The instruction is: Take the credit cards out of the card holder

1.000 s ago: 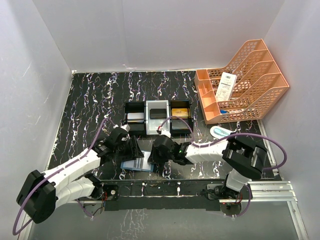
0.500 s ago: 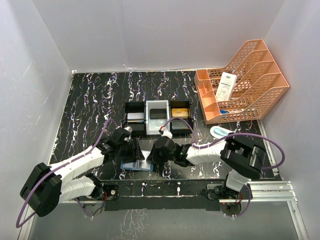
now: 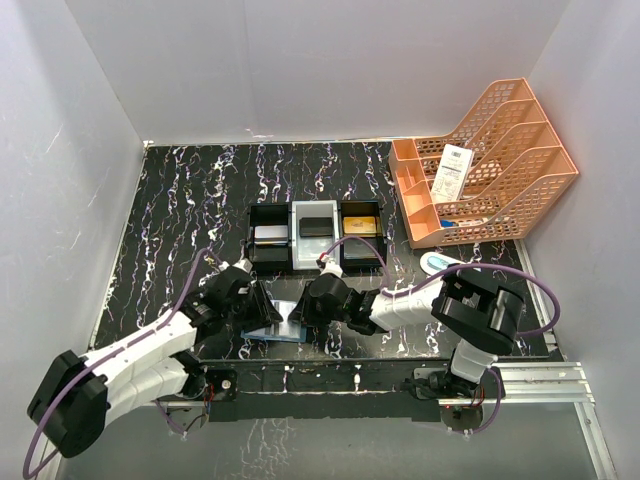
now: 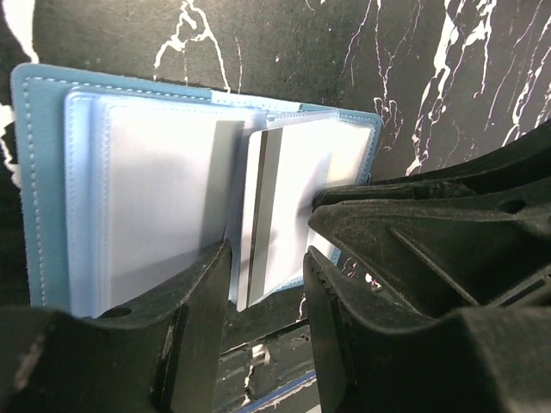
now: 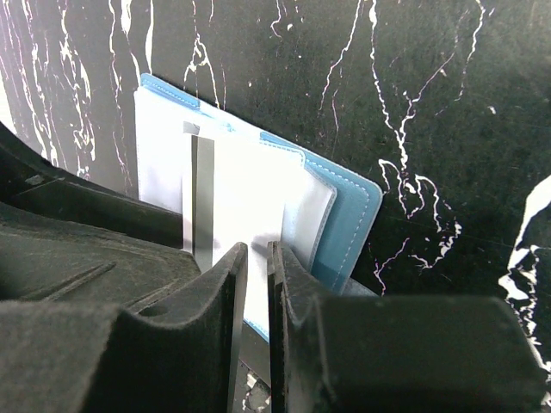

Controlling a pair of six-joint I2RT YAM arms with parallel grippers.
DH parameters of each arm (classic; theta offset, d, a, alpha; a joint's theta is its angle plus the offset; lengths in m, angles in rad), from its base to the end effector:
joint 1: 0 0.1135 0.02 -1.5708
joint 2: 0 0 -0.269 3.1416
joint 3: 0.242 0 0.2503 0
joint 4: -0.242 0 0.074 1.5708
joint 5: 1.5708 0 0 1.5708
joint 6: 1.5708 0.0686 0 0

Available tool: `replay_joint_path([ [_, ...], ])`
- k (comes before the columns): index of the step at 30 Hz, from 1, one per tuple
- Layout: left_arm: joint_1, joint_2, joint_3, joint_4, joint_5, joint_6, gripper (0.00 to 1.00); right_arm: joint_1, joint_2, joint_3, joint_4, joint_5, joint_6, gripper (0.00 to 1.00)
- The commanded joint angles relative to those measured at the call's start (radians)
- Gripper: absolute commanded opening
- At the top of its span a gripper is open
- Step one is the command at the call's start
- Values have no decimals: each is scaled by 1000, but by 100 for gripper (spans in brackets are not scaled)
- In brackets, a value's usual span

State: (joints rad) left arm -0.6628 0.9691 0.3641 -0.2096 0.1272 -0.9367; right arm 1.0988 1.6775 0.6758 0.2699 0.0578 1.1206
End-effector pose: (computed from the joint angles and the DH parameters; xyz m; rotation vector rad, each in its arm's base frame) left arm 0.1517 -0.1294 0.1430 -0.2868 2.5576 -0.8471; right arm 0.1564 0.2976 0.1134 0.0606 2.5449 0.9839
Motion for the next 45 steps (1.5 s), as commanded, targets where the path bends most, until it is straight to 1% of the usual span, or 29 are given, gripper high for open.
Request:
replay_joint_path([
  [1,-2,-95,-40,-45,-48,-44,38,4,42,-37,-135,31,-27,16],
  [4,-1,-115,-49,-16,-22,-44,38,4,44,-36,-136,31,-30,16],
  [9,-2,-87,-63,39,35,-50,37,4,37,-37,-140,37,-32,16],
  [13,-3,-95,-88,78,37,-94,34,4,34,-43,-137,38,-32,16],
  [18,-1,-138,-98,67,12,-137,31,4,25,-60,-113,29,-27,16],
  [23,-1,-179,-147,131,24,-197,26,3,12,-77,-103,32,-22,16],
  [28,-1,-180,-182,214,58,-244,21,0,8,-97,-49,4,-20,16],
  [31,-1,-189,-179,197,37,-258,19,-3,11,-98,-50,1,-21,17],
  [36,-1,-232,-179,170,10,-269,19,-10,8,-102,-56,3,-19,16],
  [37,-1,-237,-179,167,8,-270,23,-11,8,-103,-59,4,-19,17],
  [39,-1,-239,-176,161,5,-270,25,-13,5,-104,-65,8,-20,17],
  [45,-1,-221,-163,153,0,-256,23,-14,4,-104,-68,8,-21,16],
])
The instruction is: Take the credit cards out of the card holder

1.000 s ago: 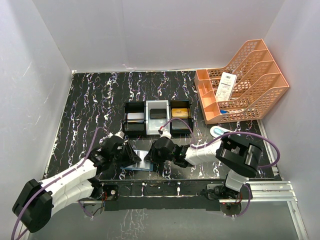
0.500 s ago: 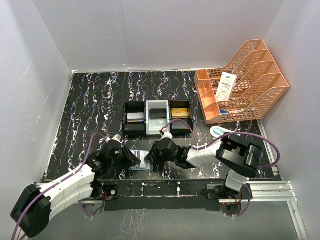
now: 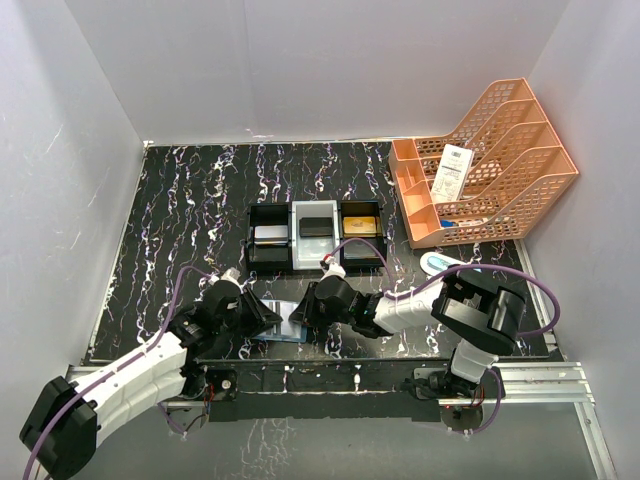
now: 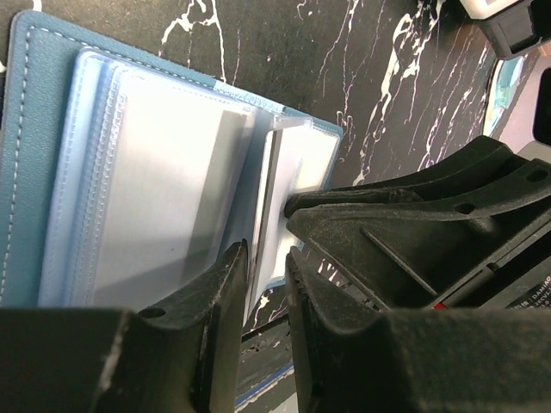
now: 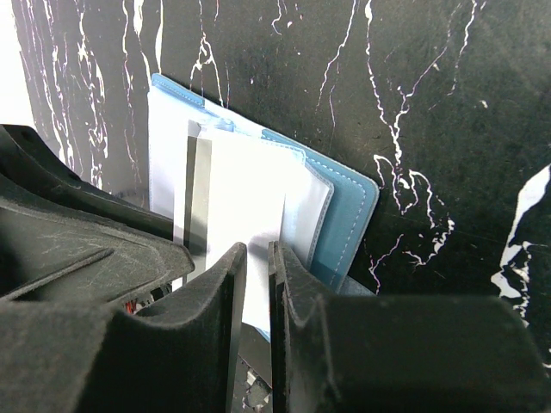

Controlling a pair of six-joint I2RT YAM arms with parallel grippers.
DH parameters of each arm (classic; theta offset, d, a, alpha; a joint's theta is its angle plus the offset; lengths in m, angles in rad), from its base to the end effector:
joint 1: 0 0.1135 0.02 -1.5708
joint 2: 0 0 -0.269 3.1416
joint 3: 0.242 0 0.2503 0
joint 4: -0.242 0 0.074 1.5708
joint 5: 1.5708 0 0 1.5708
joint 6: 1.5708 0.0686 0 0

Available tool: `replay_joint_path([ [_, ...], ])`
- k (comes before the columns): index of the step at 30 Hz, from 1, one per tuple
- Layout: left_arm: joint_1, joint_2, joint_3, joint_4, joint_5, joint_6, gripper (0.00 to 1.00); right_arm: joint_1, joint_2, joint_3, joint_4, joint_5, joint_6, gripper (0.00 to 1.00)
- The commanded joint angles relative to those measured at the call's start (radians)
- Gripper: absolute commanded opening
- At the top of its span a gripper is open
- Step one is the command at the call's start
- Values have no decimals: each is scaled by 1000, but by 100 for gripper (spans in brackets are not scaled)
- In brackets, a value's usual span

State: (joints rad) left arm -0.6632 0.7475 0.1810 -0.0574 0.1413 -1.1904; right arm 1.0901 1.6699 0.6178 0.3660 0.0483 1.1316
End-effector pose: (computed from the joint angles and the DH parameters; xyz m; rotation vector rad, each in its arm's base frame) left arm 0.1321 -0.1154 0.1337 -0.5530 2.3902 -1.1086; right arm 0.1553 0.2906 0.1096 0.0809 2.5116 1.0395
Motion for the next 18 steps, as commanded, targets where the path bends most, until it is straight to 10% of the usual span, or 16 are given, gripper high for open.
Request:
replay_joint_path([
  [1,-1,2,24,-7,-19,-1,22,-6,13,-47,-164,18,-32,17],
  [18,-1,-38,57,-110,-64,28,0,-7,16,-47,-167,17,-33,17],
])
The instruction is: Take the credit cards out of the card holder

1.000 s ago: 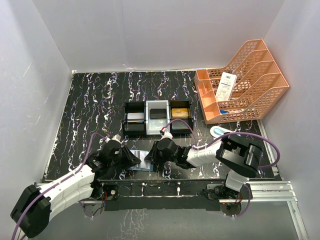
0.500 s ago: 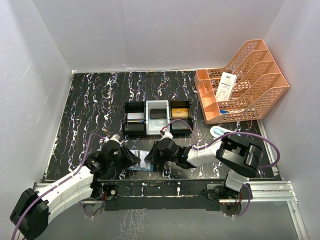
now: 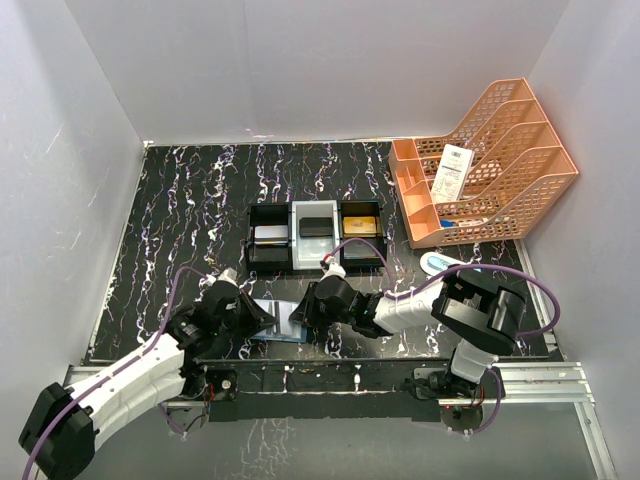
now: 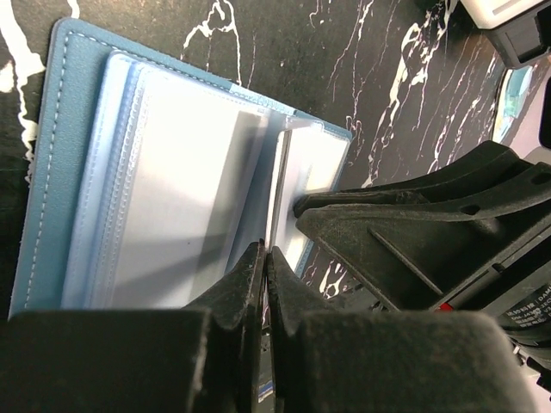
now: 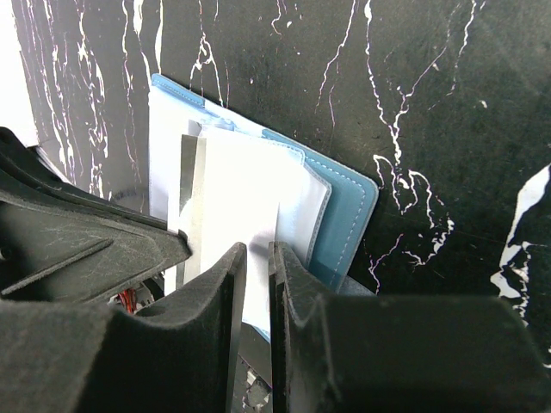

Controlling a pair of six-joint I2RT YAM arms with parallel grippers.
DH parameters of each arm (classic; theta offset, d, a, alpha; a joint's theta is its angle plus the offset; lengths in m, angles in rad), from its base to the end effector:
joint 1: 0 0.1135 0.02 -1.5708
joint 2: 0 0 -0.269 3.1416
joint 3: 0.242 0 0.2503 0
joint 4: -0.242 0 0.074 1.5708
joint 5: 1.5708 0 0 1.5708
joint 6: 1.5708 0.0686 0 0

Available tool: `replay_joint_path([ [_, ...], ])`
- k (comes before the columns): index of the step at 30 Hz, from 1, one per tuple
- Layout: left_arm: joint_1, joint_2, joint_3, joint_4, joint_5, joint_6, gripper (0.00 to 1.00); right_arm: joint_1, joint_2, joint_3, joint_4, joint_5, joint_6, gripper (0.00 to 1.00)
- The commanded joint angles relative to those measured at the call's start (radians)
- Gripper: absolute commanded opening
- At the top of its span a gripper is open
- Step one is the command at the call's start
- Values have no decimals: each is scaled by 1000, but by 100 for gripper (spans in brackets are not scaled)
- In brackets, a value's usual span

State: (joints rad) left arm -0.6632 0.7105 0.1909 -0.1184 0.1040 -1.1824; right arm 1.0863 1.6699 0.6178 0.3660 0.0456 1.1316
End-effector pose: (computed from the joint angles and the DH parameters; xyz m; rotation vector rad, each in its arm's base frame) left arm 0.1304 -0.1109 0.1356 -0.5666 2.3833 -1.0599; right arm 0.1562 0.2901 0.1096 0.0841 2.5121 1.0402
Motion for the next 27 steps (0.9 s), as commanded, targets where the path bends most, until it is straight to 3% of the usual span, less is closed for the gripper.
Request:
replay_joint_path([
  [1,-1,-1,59,-73,-39,27,0,-4,16,-47,-168,20,-34,17],
  [8,-1,-29,136,-243,-107,110,0,-5,14,-41,-186,24,-39,17],
  [17,-1,24,141,-203,-64,151,0,-5,-60,6,-238,30,-104,18],
  [27,-1,9,139,-190,-54,158,0,-3,-73,163,-186,-106,-193,23],
])
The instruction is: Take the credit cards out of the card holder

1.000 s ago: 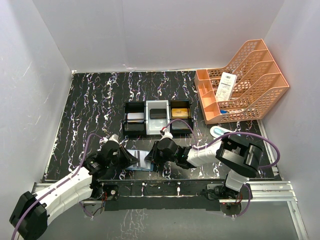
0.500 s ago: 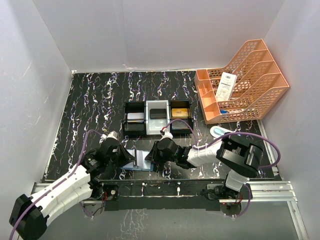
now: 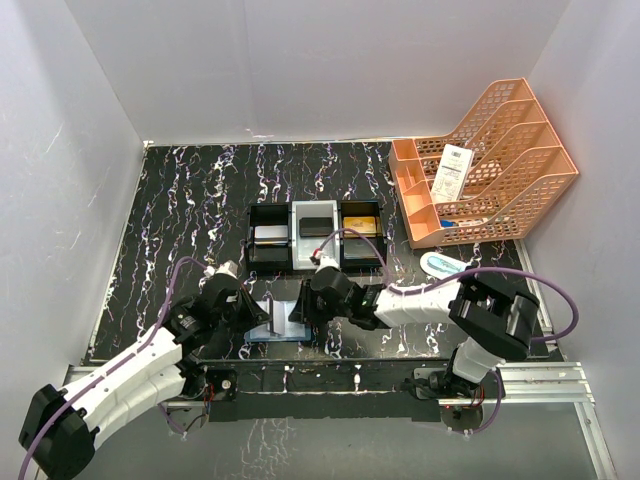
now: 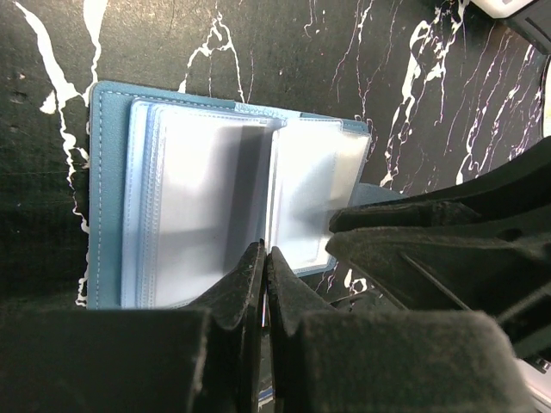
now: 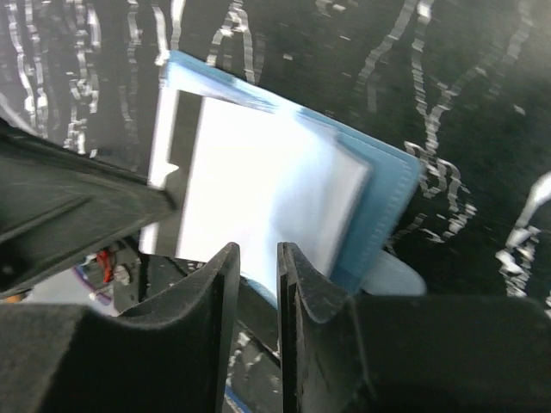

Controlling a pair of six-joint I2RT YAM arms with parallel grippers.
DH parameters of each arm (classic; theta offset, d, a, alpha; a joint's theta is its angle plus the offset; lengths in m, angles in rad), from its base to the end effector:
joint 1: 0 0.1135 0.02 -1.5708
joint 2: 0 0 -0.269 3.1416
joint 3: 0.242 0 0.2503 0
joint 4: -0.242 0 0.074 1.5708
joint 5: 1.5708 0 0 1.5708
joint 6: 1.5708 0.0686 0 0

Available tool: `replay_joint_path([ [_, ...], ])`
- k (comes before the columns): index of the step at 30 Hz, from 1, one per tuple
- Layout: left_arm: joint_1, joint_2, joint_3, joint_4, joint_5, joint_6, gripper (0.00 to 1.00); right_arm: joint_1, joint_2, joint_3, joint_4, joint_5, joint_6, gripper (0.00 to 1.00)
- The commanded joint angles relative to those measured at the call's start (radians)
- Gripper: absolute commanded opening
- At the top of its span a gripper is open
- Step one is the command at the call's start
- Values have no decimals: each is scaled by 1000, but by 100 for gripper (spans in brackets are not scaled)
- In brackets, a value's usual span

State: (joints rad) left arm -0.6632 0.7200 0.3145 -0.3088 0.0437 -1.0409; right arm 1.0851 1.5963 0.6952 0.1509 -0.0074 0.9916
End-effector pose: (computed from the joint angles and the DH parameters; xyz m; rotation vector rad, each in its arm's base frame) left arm 0.1340 -0.1085 0.1568 -0.4387 2.4263 -0.8826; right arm 0.1532 0.2912 0.1319 -0.1239 2.5609 0.9657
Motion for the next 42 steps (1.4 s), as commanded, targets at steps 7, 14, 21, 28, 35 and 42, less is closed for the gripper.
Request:
replay_joint_path([
  [7,-1,9,12,8,15,16,0,-2,101,136,48,-84,-25,25],
  [14,-1,11,-2,25,30,14,8,-2,139,66,60,-40,31,26],
  [21,-1,75,-19,121,67,12,15,-3,139,38,71,-21,38,26],
  [28,-1,141,16,116,64,44,11,-4,139,29,80,-23,41,26],
  [35,-1,59,29,30,10,48,0,-20,97,14,112,-20,21,27],
  [42,-1,-67,89,-67,34,123,0,-40,-64,7,126,-2,-17,47],
])
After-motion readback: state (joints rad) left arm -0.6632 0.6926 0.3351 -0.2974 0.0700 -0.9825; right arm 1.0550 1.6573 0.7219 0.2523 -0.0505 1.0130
